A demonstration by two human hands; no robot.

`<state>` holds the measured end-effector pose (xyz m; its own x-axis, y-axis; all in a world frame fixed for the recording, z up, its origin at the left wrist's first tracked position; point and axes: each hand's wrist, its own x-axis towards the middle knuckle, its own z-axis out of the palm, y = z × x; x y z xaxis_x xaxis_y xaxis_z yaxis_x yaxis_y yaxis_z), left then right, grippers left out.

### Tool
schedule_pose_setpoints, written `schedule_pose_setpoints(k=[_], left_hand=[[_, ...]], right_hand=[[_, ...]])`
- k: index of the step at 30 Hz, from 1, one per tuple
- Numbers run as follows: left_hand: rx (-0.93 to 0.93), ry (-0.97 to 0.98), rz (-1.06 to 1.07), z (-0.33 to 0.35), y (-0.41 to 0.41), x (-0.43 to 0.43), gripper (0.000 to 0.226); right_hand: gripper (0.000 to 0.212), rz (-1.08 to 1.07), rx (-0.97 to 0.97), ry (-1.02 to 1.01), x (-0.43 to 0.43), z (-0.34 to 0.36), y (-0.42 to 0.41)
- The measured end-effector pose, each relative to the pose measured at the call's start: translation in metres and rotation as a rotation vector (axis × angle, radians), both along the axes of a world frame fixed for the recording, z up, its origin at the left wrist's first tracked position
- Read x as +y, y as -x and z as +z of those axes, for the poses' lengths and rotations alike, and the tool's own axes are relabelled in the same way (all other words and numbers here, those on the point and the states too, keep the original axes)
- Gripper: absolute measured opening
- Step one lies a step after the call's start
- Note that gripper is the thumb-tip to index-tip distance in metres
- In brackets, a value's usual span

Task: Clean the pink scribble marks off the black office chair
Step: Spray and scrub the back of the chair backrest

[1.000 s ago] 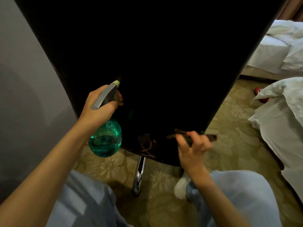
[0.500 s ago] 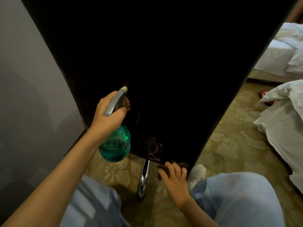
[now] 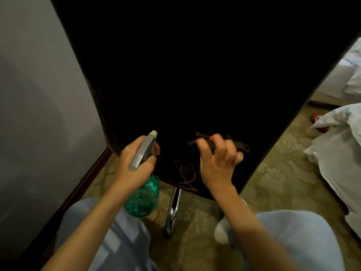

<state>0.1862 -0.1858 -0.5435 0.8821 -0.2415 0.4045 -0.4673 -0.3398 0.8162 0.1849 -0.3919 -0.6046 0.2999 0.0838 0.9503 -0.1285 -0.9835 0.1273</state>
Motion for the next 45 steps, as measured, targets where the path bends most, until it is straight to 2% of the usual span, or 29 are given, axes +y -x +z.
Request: schedule_pose_setpoints(k=[4,8,13,16,21,25,29,31,37,41,43,45], left_hand=[[0.044,-0.01,-0.024,-0.018,0.01,0.004,0.012],[0.058,-0.009,-0.009,-0.036,0.013,0.009,0.019],[0.1,-0.017,-0.001,-0.047,0.018,0.005,0.018],[0.11,0.022,-0.011,-0.046,0.024,0.004,0.015],[0.14,0.068,-0.033,-0.046,0.04,0.0,0.019],[0.109,0.098,-0.025,-0.046,0.046,-0.002,0.021],[0.11,0.097,-0.001,-0.052,0.047,-0.003,0.031],[0.116,0.099,0.015,-0.055,0.047,-0.003,0.04],[0.196,0.091,0.043,-0.076,0.041,0.006,0.02],[0.255,0.089,0.063,-0.088,0.04,0.016,0.029],[0.288,0.088,0.073,-0.093,0.041,0.019,0.036],[0.306,0.087,0.074,-0.096,0.042,0.021,0.037]], right_hand=[[0.056,0.03,0.382,0.258,-0.002,-0.089,0.02],[0.075,0.038,0.67,0.353,-0.006,-0.129,0.029],[0.1,0.098,0.809,0.386,-0.013,-0.141,0.041],[0.087,0.119,0.694,0.277,-0.008,-0.118,0.046],[0.046,0.153,0.233,0.051,-0.014,-0.027,0.033],[0.045,0.192,-0.003,-0.042,-0.016,0.053,0.008],[0.037,0.106,-0.036,-0.004,-0.013,0.047,-0.012],[0.033,0.07,0.026,0.069,-0.01,0.016,-0.013],[0.046,0.132,0.438,0.42,-0.011,-0.102,0.008],[0.048,0.159,0.672,0.596,-0.02,-0.142,0.016],[0.061,0.144,0.803,0.73,-0.029,-0.151,0.019],[0.081,0.156,0.892,0.738,-0.039,-0.157,0.024]])
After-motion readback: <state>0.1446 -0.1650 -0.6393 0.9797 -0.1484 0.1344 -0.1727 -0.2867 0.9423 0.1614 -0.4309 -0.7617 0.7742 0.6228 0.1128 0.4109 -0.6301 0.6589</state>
